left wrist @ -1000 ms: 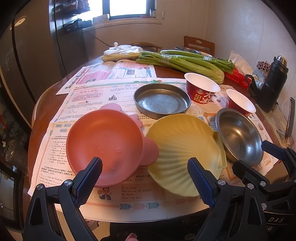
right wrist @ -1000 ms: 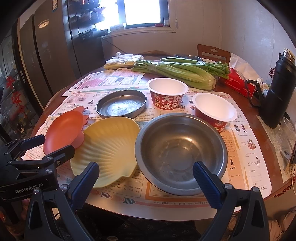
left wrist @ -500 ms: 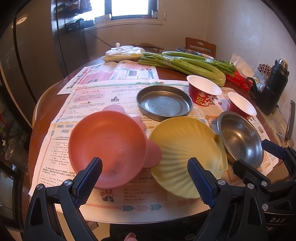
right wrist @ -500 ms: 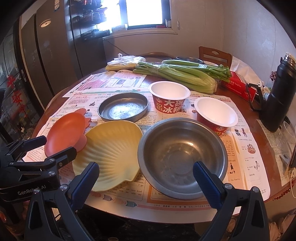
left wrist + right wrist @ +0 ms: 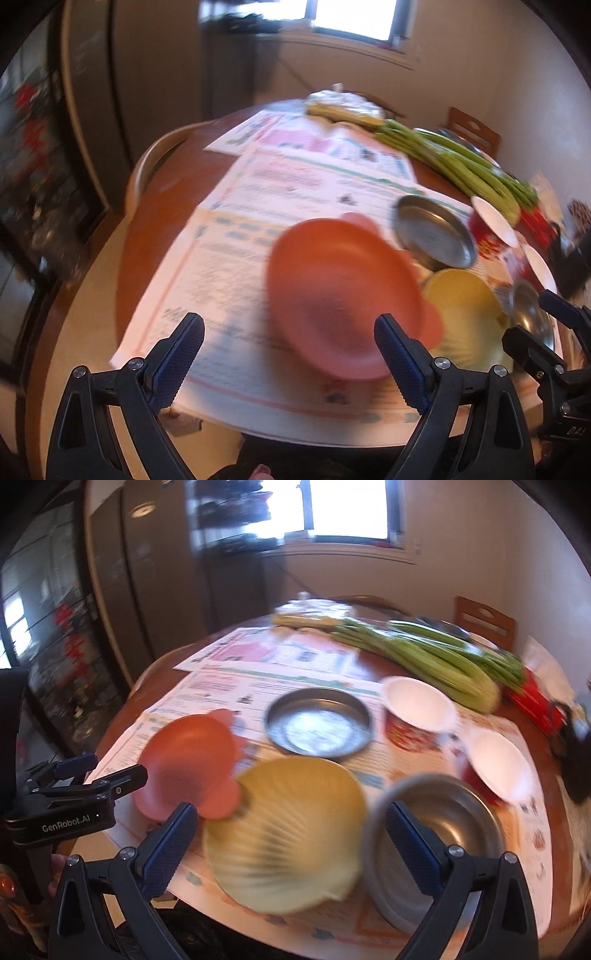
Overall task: Organize plates and bowls
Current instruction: 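Grasp the rim of the salmon-pink bear-eared plate with the left gripper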
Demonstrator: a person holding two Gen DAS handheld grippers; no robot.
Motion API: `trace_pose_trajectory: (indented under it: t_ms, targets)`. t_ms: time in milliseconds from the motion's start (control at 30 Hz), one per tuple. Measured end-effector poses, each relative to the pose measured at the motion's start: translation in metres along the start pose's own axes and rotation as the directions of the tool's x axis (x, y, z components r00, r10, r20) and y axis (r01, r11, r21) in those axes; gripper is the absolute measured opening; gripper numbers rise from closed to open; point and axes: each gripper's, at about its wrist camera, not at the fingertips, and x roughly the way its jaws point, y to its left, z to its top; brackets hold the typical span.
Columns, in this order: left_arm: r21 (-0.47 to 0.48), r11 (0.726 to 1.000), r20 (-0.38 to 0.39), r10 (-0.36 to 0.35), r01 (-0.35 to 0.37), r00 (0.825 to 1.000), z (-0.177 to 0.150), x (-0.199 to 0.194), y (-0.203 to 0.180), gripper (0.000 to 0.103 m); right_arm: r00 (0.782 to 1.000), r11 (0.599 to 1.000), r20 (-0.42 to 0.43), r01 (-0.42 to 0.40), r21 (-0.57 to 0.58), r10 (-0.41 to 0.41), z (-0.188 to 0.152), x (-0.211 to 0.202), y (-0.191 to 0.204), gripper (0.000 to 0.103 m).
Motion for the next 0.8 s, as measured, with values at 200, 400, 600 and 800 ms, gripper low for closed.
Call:
trace_pose_trajectory:
  t_ms: [200, 400, 600, 800]
  targets:
    - [-0.076, 0.997, -0.061, -0.012, 0.007, 0.998, 0.003, 0.019, 0.03, 0.094, 0.996, 0.993, -0.072, -0.052, -0.11, 0.044, 0.021, 0.042, 0.036, 0.102]
    - [-0.087, 0.995, -0.12, -0.06, 0.05, 0.991, 0.016, 0.046, 0.028, 0.094, 0.991, 0.979, -0.13, -0.047, -0.198, 0.022, 0.027, 0.08, 0.059, 0.093]
    - [-0.025, 0.999, -0.138, -0.035, 0.032, 0.99, 0.029, 0.063, 0.016, 0.093, 0.983, 0.983, -0.179, -0.065, -0.172, 0.034, 0.03, 0.106, 0.059, 0.081]
    - [0.046, 0.999, -0.138, 0.009, -0.003, 0.99, 0.037, 0.072, 0.003, 0.078, 0.983, 0.98, -0.181, -0.049, -0.194, 0.013, 0.034, 0.116, 0.061, 0.072]
